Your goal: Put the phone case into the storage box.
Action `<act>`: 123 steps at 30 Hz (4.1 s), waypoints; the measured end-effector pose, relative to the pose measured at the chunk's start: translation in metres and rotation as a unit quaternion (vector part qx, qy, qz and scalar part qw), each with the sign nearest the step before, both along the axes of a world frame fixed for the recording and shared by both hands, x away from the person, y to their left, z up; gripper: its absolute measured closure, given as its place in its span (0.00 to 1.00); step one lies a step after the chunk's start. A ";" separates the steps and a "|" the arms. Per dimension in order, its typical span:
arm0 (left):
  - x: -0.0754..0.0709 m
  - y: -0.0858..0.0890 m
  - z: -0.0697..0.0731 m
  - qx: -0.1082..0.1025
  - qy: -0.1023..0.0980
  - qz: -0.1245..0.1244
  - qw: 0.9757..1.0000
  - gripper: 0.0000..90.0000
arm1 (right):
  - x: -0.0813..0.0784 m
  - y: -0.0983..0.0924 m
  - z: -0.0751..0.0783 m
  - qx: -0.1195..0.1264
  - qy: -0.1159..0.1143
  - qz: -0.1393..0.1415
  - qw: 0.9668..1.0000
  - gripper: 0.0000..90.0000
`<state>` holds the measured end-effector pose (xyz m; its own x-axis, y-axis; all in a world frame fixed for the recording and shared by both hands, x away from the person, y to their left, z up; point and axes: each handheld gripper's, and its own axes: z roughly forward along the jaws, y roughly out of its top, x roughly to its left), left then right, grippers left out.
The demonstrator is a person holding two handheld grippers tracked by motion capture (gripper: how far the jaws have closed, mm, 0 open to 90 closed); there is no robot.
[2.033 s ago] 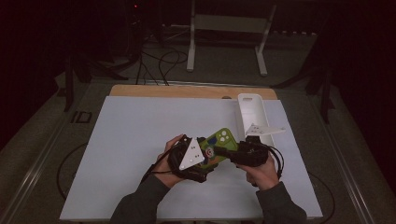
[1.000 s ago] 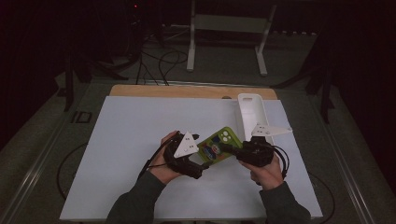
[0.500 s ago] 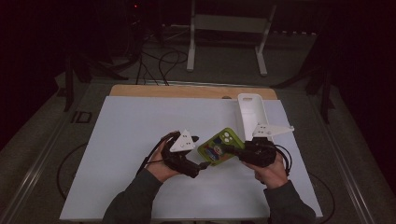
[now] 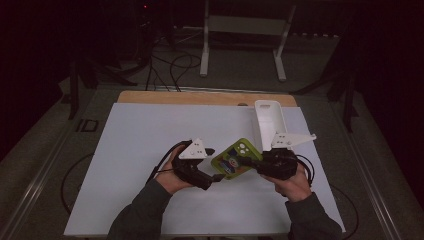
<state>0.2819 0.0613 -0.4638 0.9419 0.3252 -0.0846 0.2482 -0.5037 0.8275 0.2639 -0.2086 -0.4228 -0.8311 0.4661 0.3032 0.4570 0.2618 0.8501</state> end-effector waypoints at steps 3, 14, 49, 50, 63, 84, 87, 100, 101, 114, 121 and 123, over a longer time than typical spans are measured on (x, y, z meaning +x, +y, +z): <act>0.000 -0.001 -0.001 0.001 0.000 -0.003 1.000 0.20 | -0.001 0.001 0.000 0.000 -0.003 0.008 1.000 0.98; 0.000 -0.001 -0.001 -0.006 0.009 -0.020 1.000 0.33 | -0.003 0.005 0.001 0.001 -0.012 0.031 0.999 0.98; -0.003 0.004 -0.003 -0.028 0.033 -0.079 0.996 0.83 | -0.003 0.004 0.000 -0.016 -0.036 0.064 0.997 0.97; -0.003 0.004 -0.003 -0.032 0.037 -0.083 0.995 0.83 | -0.003 0.004 0.000 -0.015 -0.039 0.065 0.997 0.96; -0.007 0.004 -0.001 -0.029 0.016 -0.070 0.997 0.86 | -0.001 0.007 -0.002 -0.037 -0.038 0.024 0.998 0.54; -0.007 0.000 -0.001 -0.014 -0.007 -0.016 1.000 0.86 | 0.001 -0.004 -0.005 -0.030 -0.015 -0.068 0.997 0.19; -0.007 -0.001 -0.002 -0.013 -0.008 -0.012 1.000 0.86 | 0.001 -0.004 -0.006 -0.027 -0.012 -0.077 0.997 0.16; -0.007 -0.004 0.001 -0.015 -0.024 0.031 0.999 0.86 | -0.001 -0.009 -0.008 -0.004 0.007 -0.117 0.993 0.10; -0.007 -0.004 0.001 -0.015 -0.024 0.031 0.999 0.86 | -0.001 -0.009 -0.008 -0.004 0.007 -0.117 0.993 0.10; -0.009 -0.007 0.003 -0.012 -0.041 0.071 0.997 0.86 | -0.004 -0.009 -0.006 0.033 -0.006 -0.171 0.985 0.10; -0.009 -0.008 0.003 -0.011 -0.046 0.088 0.995 0.86 | -0.005 -0.007 -0.005 0.046 -0.017 -0.186 0.981 0.10; -0.009 -0.008 0.003 -0.010 -0.045 0.089 0.995 0.86 | -0.006 -0.007 -0.004 0.047 -0.018 -0.188 0.981 0.10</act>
